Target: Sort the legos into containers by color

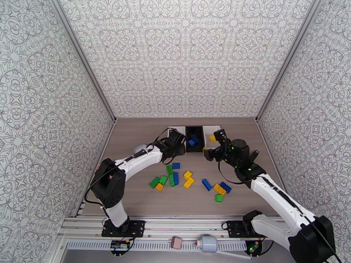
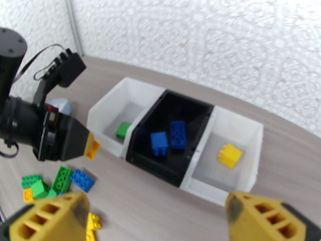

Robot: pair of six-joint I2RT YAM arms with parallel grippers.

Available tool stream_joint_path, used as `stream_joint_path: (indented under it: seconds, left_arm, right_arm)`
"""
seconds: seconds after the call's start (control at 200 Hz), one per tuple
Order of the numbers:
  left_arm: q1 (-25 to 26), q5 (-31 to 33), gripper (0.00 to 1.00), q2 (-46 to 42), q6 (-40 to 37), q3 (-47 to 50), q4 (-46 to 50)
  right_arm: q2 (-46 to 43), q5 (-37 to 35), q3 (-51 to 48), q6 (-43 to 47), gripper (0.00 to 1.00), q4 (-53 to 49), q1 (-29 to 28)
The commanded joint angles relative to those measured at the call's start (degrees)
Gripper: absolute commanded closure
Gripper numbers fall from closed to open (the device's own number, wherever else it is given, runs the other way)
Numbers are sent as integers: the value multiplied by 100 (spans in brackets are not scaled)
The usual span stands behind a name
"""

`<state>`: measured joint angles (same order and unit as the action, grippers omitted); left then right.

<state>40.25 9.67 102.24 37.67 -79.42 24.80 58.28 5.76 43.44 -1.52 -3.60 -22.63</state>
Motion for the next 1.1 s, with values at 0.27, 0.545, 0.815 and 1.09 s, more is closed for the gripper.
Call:
stream_joint_path:
  seconds: [0.27, 0.545, 0.815, 1.09]
  left_arm:
    - [316, -1048, 62, 1224, -439, -1599, -855]
    - [265, -1178, 63, 2342, -400, -2831, -962]
    - [164, -1117, 64, 3591, -827, -4758, -452]
    - [11, -1244, 64, 4427, -926, -5888, -159]
  right_arm:
    - [-797, -385, -315, -213, 6, -262, 258]
    - [-1111, -416, -529, -389, 6, -356, 295]
    - [-1016, -443, -556, -470, 6, -316, 303]
    - [-1116, -599, -480, -469, 6, -606, 303]
